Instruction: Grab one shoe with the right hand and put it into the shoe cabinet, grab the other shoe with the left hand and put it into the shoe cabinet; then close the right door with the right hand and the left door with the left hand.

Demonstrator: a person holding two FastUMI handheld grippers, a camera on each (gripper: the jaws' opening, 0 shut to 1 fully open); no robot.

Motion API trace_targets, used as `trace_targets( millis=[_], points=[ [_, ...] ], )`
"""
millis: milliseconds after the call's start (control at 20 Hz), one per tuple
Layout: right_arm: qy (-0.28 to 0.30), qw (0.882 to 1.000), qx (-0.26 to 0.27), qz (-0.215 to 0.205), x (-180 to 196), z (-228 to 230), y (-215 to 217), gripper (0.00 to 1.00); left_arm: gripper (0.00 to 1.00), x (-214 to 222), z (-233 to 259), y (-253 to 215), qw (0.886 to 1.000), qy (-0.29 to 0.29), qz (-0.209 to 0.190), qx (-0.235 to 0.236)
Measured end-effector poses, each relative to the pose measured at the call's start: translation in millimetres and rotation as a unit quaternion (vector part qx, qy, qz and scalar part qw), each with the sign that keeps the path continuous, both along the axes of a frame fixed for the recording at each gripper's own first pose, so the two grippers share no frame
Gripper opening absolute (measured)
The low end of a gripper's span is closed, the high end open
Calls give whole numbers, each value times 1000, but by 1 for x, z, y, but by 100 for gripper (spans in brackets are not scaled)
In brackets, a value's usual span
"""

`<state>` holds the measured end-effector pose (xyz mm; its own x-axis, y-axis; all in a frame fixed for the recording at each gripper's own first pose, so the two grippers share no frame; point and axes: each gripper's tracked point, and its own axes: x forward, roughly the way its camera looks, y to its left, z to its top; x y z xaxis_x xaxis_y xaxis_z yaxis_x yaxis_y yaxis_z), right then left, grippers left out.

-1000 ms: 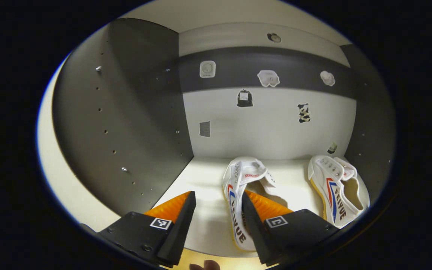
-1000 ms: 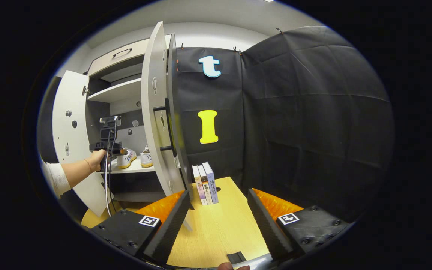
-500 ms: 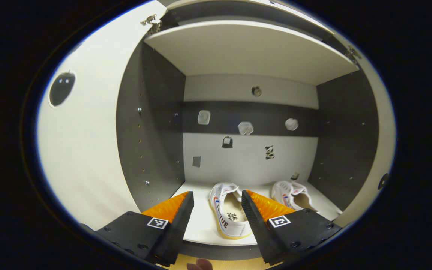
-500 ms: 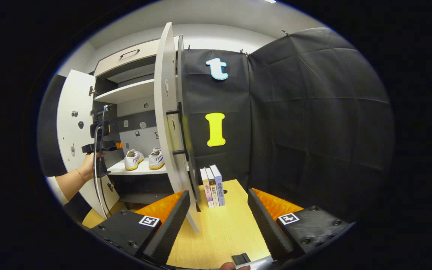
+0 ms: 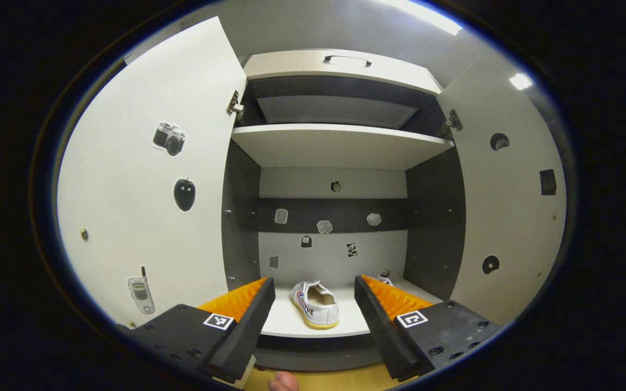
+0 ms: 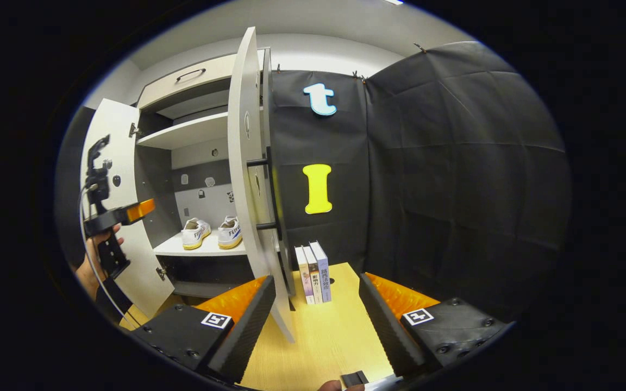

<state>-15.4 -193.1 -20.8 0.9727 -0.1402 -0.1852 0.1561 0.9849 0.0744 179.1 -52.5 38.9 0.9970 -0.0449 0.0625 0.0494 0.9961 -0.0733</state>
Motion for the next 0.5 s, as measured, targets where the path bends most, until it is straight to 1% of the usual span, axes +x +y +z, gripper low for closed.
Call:
trace_targets(
  millis=[150,250,400,500],
  points=[
    [-4,1000,1,1,20,6,-5,98,93,-38,3,9,1000,-8,7,-18],
    [-8,1000,-3,3,38,11,-7,98,93,-55,4,15,1000,-6,11,-21],
    [-23,999,-24,0,63,17,-15,99,93,-79,-2,24,1000,8,15,-25],
    [-29,999,-35,-10,79,18,-27,98,93,-93,-7,33,999,14,21,-20]
  ],
)
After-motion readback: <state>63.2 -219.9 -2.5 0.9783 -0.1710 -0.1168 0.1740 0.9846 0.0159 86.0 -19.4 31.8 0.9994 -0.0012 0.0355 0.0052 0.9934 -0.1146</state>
